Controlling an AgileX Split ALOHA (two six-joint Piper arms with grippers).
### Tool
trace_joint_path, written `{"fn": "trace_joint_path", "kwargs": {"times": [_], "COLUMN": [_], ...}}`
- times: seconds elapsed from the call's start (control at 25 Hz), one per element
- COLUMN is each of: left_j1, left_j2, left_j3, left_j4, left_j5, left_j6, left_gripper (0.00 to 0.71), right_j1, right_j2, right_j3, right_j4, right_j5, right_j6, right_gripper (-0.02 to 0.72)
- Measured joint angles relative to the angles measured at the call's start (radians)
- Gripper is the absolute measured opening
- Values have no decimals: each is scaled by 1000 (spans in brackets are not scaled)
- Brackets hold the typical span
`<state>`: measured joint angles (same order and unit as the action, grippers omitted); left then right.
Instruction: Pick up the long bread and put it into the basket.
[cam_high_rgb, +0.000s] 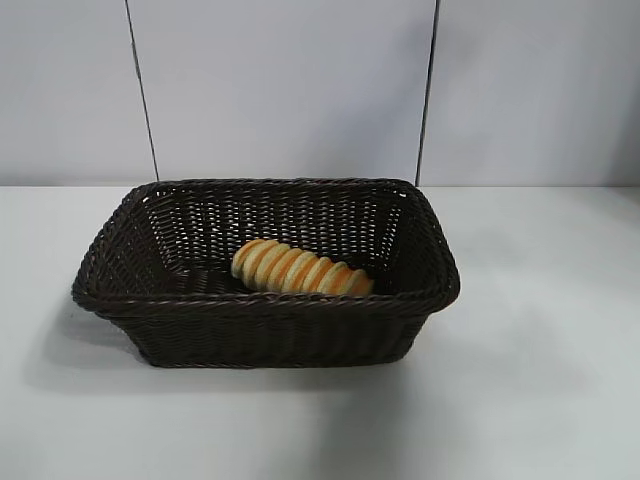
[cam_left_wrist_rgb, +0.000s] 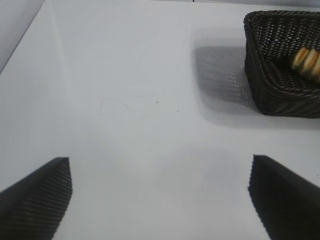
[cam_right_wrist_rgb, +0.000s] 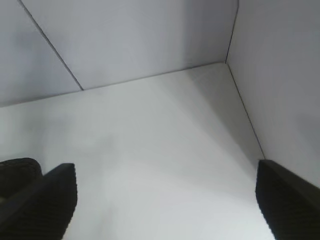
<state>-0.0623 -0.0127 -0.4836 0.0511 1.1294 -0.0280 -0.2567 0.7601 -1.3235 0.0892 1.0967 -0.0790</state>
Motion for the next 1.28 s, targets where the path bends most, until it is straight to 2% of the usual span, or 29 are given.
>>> {"fn": "trace_joint_path", "kwargs": {"times": [0.2, 0.4, 0.52, 0.88, 1.04, 1.16, 1.28], "left_j1": [0, 0, 0, 0, 0, 0, 0], "left_j2": [0, 0, 0, 0, 0, 0, 0], "left_j3": [0, 0, 0, 0, 0, 0, 0], "left_j4": [0, 0, 0, 1, 1, 2, 2], "left_j5": [0, 0, 0, 0, 0, 0, 0], "left_j6": [0, 0, 0, 0, 0, 0, 0], "left_gripper": [695, 695, 695, 695, 695, 695, 695], "right_j1": [69, 98, 99, 99, 103, 103, 103], "right_j2": [-228, -439, -539, -778, -781, -781, -781], "right_j3": [168, 287, 366, 624, 687, 751, 829], "right_j4": [-61, -89, -94, -84, -72, -69, -62], "right_j5": [-133, -156, -143, -115, -35, 6, 11], "right_j6": [3, 67, 89, 97, 97, 68, 32], "right_gripper": [695, 695, 695, 695, 695, 695, 695]}}
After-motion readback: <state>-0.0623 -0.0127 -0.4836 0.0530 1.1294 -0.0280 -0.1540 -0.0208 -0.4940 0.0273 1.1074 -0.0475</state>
